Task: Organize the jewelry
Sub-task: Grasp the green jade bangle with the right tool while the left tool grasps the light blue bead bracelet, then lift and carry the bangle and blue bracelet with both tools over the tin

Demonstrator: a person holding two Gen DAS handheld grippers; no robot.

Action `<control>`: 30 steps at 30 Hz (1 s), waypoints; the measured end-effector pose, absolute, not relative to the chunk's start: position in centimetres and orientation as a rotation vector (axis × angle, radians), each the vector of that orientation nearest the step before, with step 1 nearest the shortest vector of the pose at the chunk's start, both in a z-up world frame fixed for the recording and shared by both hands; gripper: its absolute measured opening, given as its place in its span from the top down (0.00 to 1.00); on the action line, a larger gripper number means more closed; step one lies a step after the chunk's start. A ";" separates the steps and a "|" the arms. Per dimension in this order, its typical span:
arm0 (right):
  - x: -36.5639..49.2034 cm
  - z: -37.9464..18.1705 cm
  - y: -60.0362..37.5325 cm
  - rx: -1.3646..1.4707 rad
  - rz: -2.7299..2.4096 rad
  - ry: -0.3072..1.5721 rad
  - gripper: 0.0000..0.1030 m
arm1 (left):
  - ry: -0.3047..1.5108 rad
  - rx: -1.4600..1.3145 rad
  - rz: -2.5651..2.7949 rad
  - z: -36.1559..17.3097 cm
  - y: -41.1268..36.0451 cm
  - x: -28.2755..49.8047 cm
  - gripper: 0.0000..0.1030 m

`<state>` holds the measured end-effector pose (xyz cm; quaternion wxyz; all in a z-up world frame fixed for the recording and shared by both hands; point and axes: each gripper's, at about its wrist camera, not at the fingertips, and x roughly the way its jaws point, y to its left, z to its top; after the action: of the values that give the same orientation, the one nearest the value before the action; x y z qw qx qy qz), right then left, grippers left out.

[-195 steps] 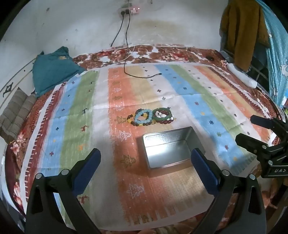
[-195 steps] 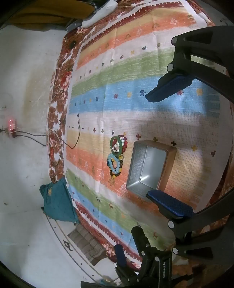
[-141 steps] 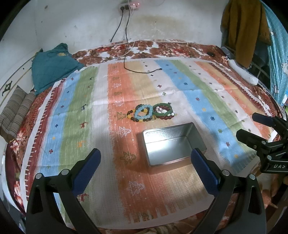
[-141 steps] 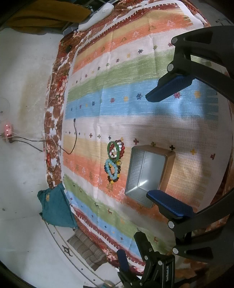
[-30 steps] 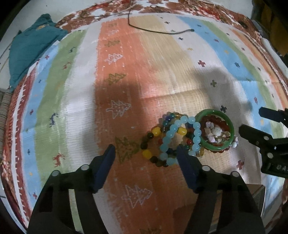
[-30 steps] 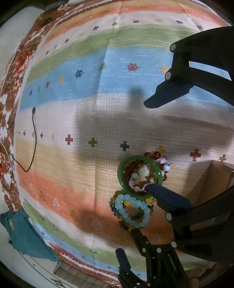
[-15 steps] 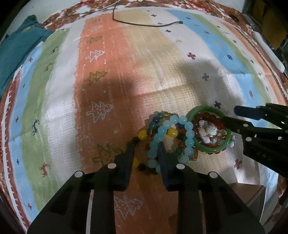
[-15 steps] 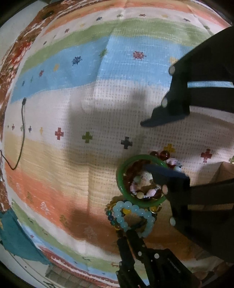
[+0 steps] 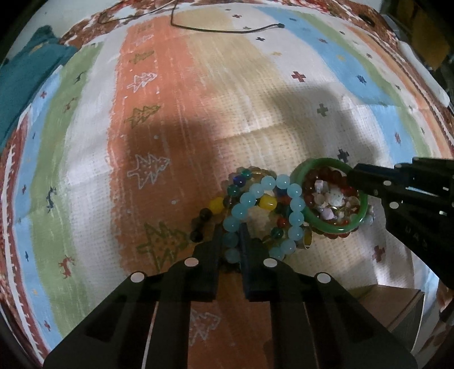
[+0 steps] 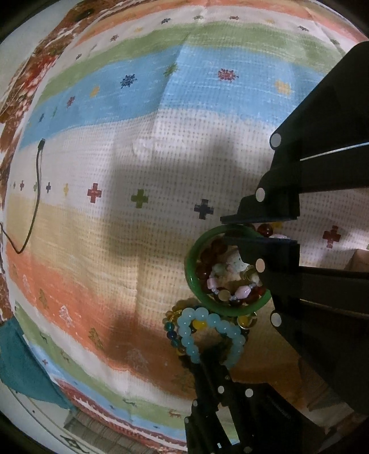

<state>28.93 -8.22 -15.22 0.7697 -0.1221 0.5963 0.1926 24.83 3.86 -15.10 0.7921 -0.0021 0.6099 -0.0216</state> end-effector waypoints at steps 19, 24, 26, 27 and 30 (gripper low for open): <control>26.2 -9.7 -10.3 -0.256 0.428 1.157 0.93 | 1.193 -0.031 -0.037 -9.9 3.6 23.3 0.89; 25.3 -8.6 -11.0 -0.239 0.429 1.132 0.93 | 1.163 -0.050 -0.036 -8.7 3.4 22.5 0.89; 25.1 -8.3 -11.1 -0.232 0.432 1.126 0.93 | 1.150 -0.053 -0.040 -8.1 3.4 22.1 0.89; 24.9 -8.2 -11.1 -0.233 0.432 1.122 0.93 | 1.142 -0.057 -0.041 -7.8 3.4 21.9 0.89; 24.4 -7.8 -11.1 -0.234 0.435 1.113 0.93 | 1.120 -0.073 -0.046 -6.8 3.5 21.3 0.89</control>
<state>24.36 -11.11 -7.82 0.8203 -0.1097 0.5228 0.2043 21.28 3.54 -6.75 0.8464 -0.0345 0.5310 -0.0216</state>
